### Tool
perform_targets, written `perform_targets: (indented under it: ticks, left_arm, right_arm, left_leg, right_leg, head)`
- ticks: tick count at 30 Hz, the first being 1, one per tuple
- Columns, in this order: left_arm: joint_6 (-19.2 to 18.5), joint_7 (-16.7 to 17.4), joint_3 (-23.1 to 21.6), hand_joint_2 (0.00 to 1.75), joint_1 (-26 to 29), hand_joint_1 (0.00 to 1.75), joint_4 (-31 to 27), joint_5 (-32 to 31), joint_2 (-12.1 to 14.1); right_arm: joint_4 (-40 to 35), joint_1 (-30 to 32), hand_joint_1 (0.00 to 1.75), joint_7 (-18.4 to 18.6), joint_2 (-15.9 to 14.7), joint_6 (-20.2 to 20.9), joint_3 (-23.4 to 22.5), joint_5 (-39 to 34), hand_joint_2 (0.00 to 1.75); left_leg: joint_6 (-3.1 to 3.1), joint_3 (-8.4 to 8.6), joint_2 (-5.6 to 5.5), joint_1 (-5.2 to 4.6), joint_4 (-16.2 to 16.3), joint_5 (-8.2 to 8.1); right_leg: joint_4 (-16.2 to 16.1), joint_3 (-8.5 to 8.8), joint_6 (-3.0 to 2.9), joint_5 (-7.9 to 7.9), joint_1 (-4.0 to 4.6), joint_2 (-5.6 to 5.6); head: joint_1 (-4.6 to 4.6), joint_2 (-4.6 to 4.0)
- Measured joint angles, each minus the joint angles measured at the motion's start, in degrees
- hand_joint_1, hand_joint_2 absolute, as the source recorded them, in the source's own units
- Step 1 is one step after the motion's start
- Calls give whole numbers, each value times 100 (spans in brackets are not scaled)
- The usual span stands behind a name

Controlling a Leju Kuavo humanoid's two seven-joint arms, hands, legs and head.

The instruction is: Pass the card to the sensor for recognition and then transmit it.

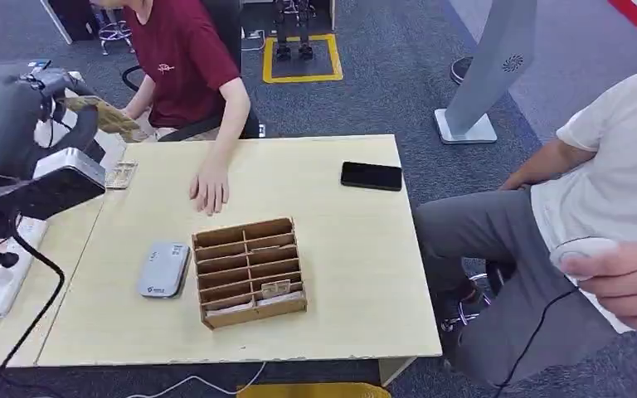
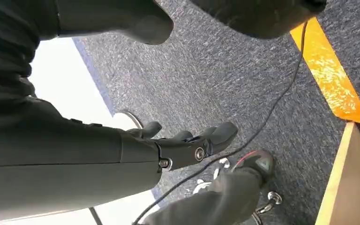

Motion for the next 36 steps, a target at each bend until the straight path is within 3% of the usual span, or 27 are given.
perform_targets:
  ticks: [2,5,10,12,17,24,36]
  left_arm:
    - [18,81,28,175,-126,175,2,-150,54]
    - [475,306,24,175,-150,175,232,-1265,-31]
    - [1787,891,24,175,17,175,1530,-3738,-714]
    - [2206,1198,28,175,81,175,2104,-4384,-1004]
    - [2606,1655,302,175,70,175,3343,-5574,-1541]
    - [2912,1641,710,175,107,175,4339,-5805,-1965]
    - [2888,1515,951,175,112,175,4660,-5812,-2221]
  right_arm:
    - [-2,-8,0,31,0,22,0,33,175]
    - [-11,-47,0,39,15,28,0,52,175]
    - [-48,-133,0,37,74,131,0,103,175]
    - [-48,-174,0,48,92,175,0,116,175]
    - [-61,-227,0,79,144,269,4,129,175]
    - [-79,-239,0,103,208,299,11,133,175]
    - [-81,-240,0,177,210,312,11,133,175]
  left_leg:
    - [0,1,0,0,0,0]
    - [0,1,-2,-2,0,0]
    - [4,2,-6,-5,1,5]
    - [4,0,-5,-5,1,8]
    - [4,0,-2,-10,1,7]
    - [5,-4,-4,-9,1,6]
    - [5,-6,-4,-9,1,6]
  right_leg:
    - [0,-1,0,0,0,-2]
    - [-1,-2,0,0,-1,-2]
    - [-1,4,1,1,-6,-7]
    - [-1,4,4,4,-6,-5]
    - [-1,2,6,6,-11,0]
    - [-2,-2,7,5,-11,-2]
    - [-2,-2,7,5,-11,-4]
  head:
    - [0,0]
    - [0,0]
    - [0,0]
    - [0,0]
    - [9,0]
    - [4,0]
    - [7,0]
